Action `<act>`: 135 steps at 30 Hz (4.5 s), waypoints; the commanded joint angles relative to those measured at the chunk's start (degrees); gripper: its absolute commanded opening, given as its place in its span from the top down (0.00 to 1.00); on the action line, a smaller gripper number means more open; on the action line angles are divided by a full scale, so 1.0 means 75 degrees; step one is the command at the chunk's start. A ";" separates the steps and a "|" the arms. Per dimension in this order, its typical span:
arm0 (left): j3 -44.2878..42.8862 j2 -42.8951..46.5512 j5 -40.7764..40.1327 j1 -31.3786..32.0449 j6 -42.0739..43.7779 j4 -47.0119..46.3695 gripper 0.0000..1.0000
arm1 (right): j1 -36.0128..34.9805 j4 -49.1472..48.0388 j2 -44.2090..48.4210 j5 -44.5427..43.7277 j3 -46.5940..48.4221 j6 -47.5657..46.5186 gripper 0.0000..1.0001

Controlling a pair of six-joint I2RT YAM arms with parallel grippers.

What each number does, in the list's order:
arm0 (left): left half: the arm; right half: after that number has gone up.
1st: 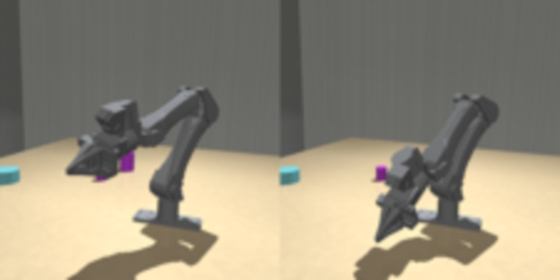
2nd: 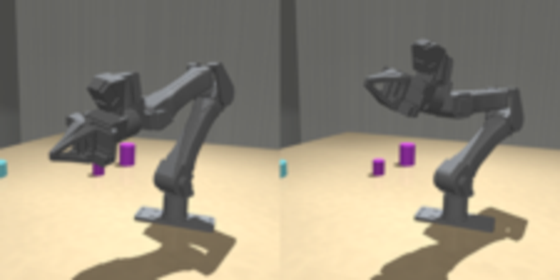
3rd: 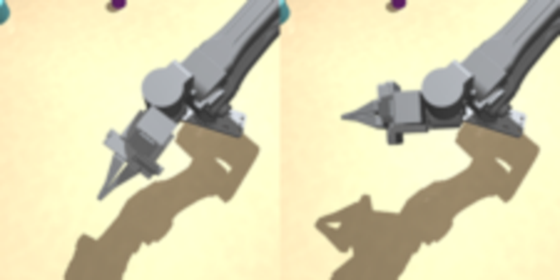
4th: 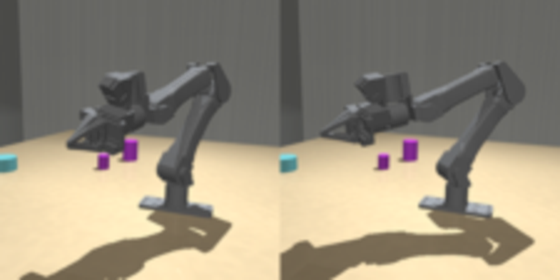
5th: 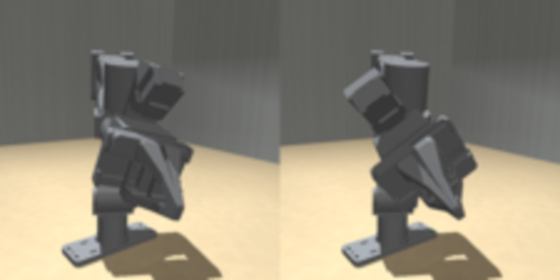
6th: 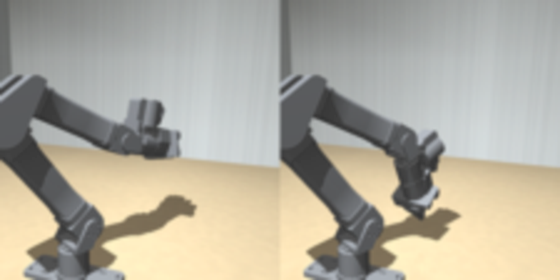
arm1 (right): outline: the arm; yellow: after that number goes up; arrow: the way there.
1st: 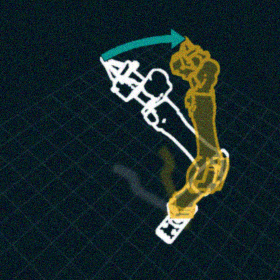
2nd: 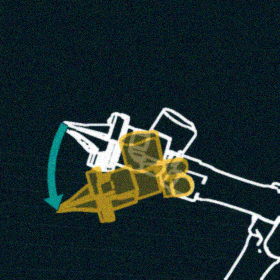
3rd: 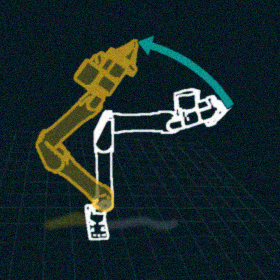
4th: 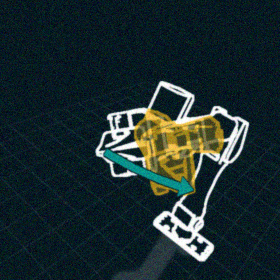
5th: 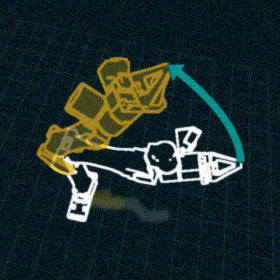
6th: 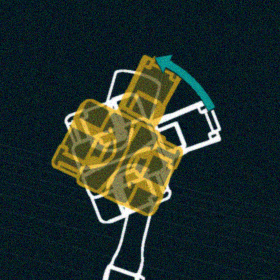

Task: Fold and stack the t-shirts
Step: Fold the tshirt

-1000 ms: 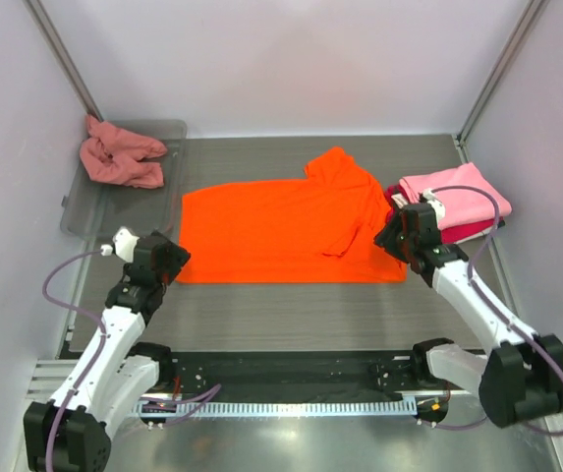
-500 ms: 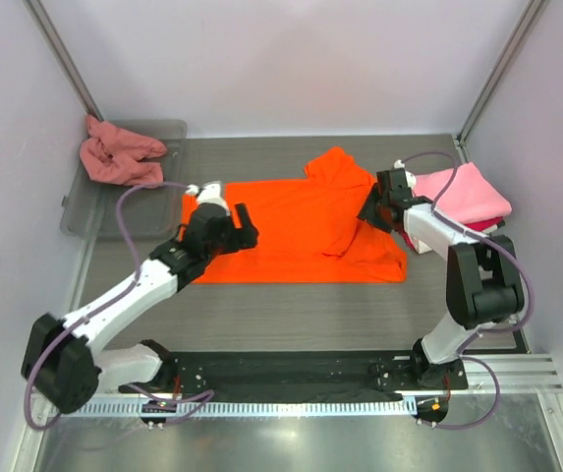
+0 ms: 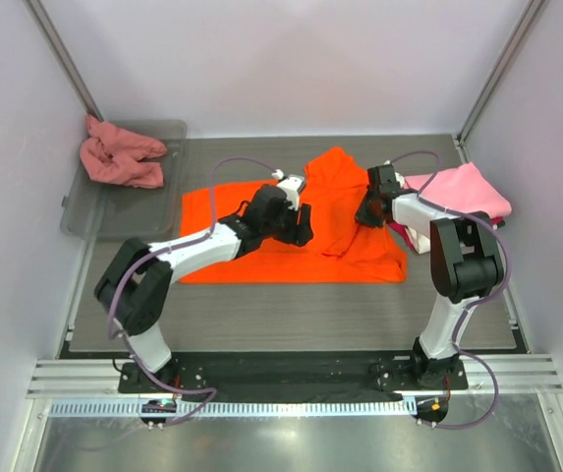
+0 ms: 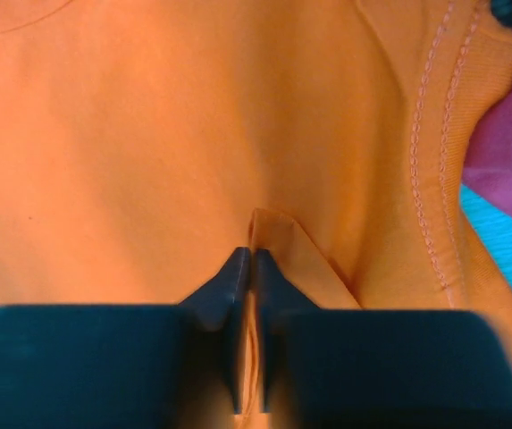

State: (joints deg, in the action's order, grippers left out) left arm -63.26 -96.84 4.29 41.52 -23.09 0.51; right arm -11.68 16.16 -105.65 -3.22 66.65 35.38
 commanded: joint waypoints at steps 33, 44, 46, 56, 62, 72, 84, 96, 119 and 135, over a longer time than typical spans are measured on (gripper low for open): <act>-0.3154 -0.3389 -0.1334 0.1730 0.3044 0.0576 0.63 | 0.0198 -0.0889 0.0656 0.0325 -0.0356 0.0416 0.99; -0.3295 -0.3284 -0.0843 0.1543 0.2599 0.0646 1.00 | 0.0339 -0.0843 0.0645 0.0301 -0.0321 0.0510 0.99; -0.3272 -0.3260 -0.0761 0.1438 0.2342 0.0611 1.00 | 0.0327 -0.0808 0.0726 0.0196 -0.0309 0.0522 0.99; -0.3096 -0.3120 0.0517 0.0336 0.1099 0.0073 1.00 | 0.0304 -0.0714 0.0926 -0.0250 -0.0110 0.0428 0.99; -0.3061 -0.3190 0.0646 0.0078 0.0677 -0.0033 1.00 | 0.0128 -0.0539 0.0646 -0.0343 0.0347 0.0334 0.98; -0.2897 -0.3015 0.0424 0.0007 0.0372 -0.0033 0.45 | 0.0023 -0.0257 0.1297 -0.0823 0.0279 0.0158 0.40; -0.3200 -0.2920 0.0705 -0.0028 0.0395 0.0260 0.37 | 0.0151 0.0528 0.4346 -0.1117 -0.2932 0.0016 0.51; -0.3764 -0.3787 0.0658 -0.0028 0.0114 0.0611 0.46 | 0.0374 0.0541 0.4161 -0.1480 -0.3707 0.0252 0.59; -0.1375 -0.0931 -0.0865 -0.0986 -0.0810 0.1011 0.42 | 0.1558 0.0728 0.3960 -0.1480 -0.3110 -0.0416 0.51; -0.0460 -0.0330 -0.3362 -0.2863 -0.1373 0.2111 0.41 | -0.0351 0.0118 0.1981 -0.0307 -0.0591 -0.0733 0.48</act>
State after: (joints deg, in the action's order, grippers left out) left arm -67.94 -100.75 -18.02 22.74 -30.87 14.52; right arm -10.68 17.10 -89.43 -6.61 60.16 31.18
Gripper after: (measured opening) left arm 0.600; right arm 0.524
